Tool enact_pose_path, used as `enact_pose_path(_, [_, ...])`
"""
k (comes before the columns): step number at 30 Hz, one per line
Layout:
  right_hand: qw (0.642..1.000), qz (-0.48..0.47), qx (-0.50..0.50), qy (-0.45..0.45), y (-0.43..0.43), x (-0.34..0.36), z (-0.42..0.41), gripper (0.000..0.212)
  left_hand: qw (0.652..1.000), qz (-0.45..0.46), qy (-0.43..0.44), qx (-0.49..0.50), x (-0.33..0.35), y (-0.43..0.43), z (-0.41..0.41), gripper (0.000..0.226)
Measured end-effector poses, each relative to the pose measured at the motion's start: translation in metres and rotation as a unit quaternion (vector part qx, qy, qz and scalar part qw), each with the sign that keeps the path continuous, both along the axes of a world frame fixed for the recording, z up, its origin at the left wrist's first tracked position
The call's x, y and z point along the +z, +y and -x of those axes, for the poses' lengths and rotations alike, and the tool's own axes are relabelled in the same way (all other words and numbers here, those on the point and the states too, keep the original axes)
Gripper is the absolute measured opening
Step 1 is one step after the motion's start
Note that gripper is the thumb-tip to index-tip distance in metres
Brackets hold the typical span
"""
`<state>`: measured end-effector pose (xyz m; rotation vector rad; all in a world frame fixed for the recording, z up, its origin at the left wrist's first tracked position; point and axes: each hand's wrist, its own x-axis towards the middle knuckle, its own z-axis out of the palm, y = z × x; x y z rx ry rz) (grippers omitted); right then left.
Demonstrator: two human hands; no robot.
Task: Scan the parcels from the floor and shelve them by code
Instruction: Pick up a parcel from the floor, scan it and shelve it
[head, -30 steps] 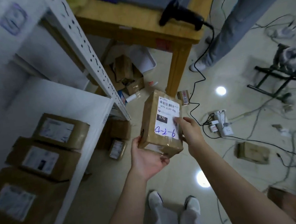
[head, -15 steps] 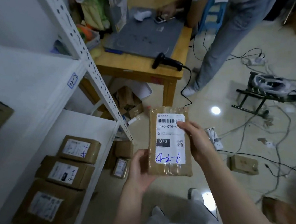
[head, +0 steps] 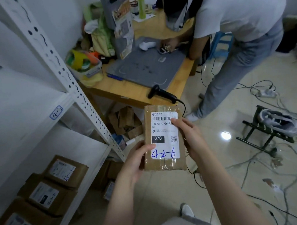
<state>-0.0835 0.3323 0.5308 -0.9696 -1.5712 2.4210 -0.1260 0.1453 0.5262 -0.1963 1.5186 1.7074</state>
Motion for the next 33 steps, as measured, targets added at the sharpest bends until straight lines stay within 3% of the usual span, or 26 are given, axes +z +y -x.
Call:
enact_pose_path(7, [0.997, -0.043, 0.059, -0.008, 0.064, 0.015, 0.04, 0.067, 0.999, 0.011, 0.006, 0.043, 0.014, 0.054, 0.019, 0.065])
enact_pose_path(10, [0.995, -0.046, 0.092, -0.001, 0.077, 0.019, 0.06, 0.065, 0.999, 0.027, 0.012, 0.042, 0.014, 0.061, 0.033, 0.062])
enact_pose_path(14, [0.993, -0.052, 0.106, -0.019, 0.085, 0.009, 0.1, 0.083, 0.996, 0.05, 0.023, 0.067, 0.006, 0.064, 0.06, 0.063])
enact_pose_path(18, [0.99, -0.101, 0.081, -0.056, 0.094, -0.013, 0.147, 0.061, 0.988, 0.079, 0.003, 0.133, -0.014, 0.062, 0.101, 0.039])
enact_pose_path(21, [0.976, -0.183, 0.068, -0.094, 0.104, -0.035, 0.19, 0.048, 0.983, 0.098, -0.011, 0.157, -0.029, 0.06, 0.14, 0.039])
enact_pose_path(26, [0.889, -0.38, 0.142, -0.212, 0.117, -0.067, 0.259, 0.051, 0.972, 0.117, -0.034, 0.203, -0.045, 0.059, 0.202, 0.04])
enact_pose_path(33, [0.786, -0.46, 0.28, -0.303, 0.128, -0.119, 0.311, 0.031, 0.969, 0.12, -0.021, 0.215, -0.052, 0.044, 0.255, 0.044])
